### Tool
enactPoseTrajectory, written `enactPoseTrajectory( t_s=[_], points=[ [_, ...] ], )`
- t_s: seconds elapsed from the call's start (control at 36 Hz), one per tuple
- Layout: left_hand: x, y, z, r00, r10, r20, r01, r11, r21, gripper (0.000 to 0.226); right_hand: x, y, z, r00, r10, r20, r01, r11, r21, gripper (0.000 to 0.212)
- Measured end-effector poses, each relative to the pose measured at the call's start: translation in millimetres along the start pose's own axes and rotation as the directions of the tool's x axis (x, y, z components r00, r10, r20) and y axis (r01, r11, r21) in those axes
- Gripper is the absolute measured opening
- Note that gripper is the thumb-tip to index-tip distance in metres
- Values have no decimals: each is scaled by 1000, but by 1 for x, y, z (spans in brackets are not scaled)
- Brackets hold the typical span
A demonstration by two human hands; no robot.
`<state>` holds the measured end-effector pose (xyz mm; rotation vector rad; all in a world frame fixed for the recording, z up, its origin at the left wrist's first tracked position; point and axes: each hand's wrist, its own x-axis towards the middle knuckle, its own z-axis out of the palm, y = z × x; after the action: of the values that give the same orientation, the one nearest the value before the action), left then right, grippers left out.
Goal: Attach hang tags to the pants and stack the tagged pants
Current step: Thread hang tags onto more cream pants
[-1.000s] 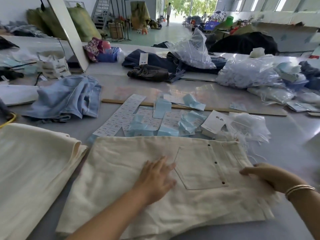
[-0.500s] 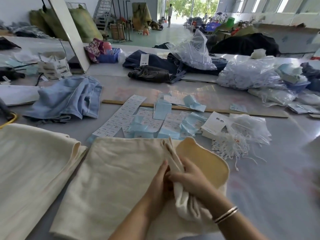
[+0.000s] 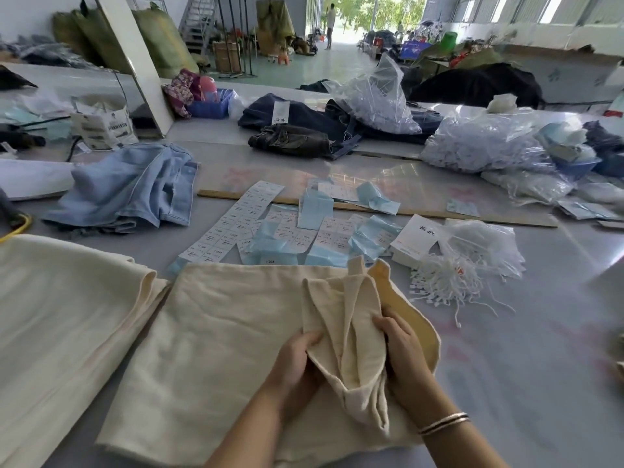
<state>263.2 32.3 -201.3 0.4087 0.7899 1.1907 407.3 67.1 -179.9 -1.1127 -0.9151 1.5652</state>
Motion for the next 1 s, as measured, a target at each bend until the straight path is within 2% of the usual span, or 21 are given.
enactPoseTrajectory(
  t_s=[0.08, 0.17, 0.22, 0.31, 0.33, 0.39, 0.47, 0.5, 0.56, 0.61, 0.69, 0.75, 0.86, 0.92, 1.0],
  points=[
    [3, -3, -1, 998, 34, -44, -37, 997, -61, 48, 3, 2, -7, 999, 7, -42, -2, 993, 114, 26],
    [3, -5, 0, 997, 59, -42, -63, 994, -93, 42, 4, 3, -9, 984, -133, -119, 145, 984, 99, 35],
    [2, -4, 1, 992, 103, -79, -105, 994, -17, 35, 4, 5, -6, 968, -222, -113, 225, 974, 10, 46],
    [2, -6, 0, 973, 201, -116, -177, 966, 191, 27, 2, 11, 4, 949, -299, -101, 274, 940, -202, 45],
    [1, -6, 0, 965, 235, -117, -198, 944, 265, 25, 1, 12, 8, 940, -332, -83, 297, 911, -285, 38],
    [0, -7, 1, 958, 271, -95, -222, 910, 350, 21, 0, 14, 16, 933, -356, -46, 301, 846, -439, 11],
    [-2, -6, 4, 963, 257, -75, -208, 895, 394, 21, 1, 19, 22, 943, -333, 11, 261, 718, -646, 41],
    [-3, -6, 4, 962, 263, -79, -209, 887, 411, 20, 3, 19, 23, 940, -341, 14, 264, 701, -663, 37],
    [-1, -7, 3, 955, 285, -89, -213, 859, 465, 19, 5, 19, 21, 923, -384, -6, 291, 709, -642, 14],
    [0, -6, 1, 955, 273, -118, -186, 859, 478, 18, 5, 19, 15, 914, -405, -41, 308, 754, -581, 10],
    [2, -2, -1, 975, 175, -140, -126, 945, 303, 22, 3, 17, 9, 936, -352, -27, 299, 830, -470, 5],
    [2, 0, -1, 984, 133, -120, -108, 975, 192, 29, 2, 15, 8, 958, -285, 24, 270, 871, -411, 11],
    [5, 4, -1, 998, 42, -49, -38, 995, 89, 48, 2, 15, 10, 965, -248, 90, 262, 852, -454, 29],
    [9, 10, 3, 998, 15, -57, -7, 990, 140, 48, 2, 15, 12, 963, -252, 94, 265, 833, -486, 35],
    [16, 19, 5, 986, 105, -127, -58, 943, 327, 42, 1, 14, 16, 955, -273, 119, 292, 784, -548, 42]
  ],
)
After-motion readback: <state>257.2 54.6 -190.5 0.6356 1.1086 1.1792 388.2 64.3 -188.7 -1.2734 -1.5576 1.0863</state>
